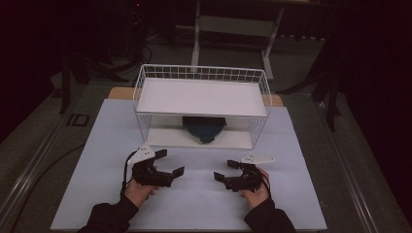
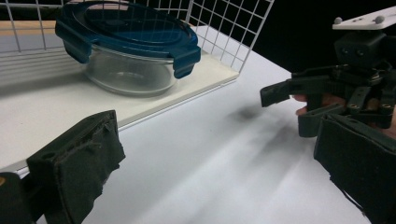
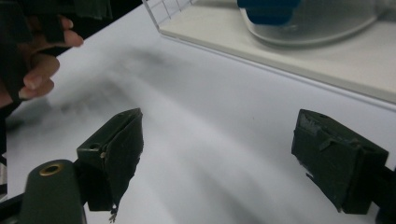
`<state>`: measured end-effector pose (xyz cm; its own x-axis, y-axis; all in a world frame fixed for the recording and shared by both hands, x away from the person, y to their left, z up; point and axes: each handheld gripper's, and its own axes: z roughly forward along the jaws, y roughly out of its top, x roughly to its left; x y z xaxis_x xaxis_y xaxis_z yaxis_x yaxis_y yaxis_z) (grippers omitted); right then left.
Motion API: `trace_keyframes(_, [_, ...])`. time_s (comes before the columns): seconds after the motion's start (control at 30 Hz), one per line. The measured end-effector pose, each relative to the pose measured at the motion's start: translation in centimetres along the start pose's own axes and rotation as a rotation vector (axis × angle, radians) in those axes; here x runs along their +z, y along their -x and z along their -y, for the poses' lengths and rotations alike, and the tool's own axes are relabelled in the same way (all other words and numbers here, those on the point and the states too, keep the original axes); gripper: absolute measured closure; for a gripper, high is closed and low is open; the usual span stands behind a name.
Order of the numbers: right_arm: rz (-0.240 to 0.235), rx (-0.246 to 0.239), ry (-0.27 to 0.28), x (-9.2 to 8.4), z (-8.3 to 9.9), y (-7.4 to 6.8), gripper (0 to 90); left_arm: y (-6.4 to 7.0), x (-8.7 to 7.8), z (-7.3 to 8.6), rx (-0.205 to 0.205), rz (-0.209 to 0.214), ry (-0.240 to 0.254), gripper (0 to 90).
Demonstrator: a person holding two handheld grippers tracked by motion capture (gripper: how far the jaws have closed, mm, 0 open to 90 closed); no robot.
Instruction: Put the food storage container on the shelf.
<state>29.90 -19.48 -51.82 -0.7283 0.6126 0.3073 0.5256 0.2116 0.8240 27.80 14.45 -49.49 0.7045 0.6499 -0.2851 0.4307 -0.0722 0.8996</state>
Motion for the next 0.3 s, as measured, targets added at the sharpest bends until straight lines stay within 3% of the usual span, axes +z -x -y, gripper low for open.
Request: trace_keyframes(0.3, [0.007,-0.016,0.005,-2.3,0.5,-0.1,16.2,0.3,0.2,-0.1,0.035,0.022,0.019,1.1])
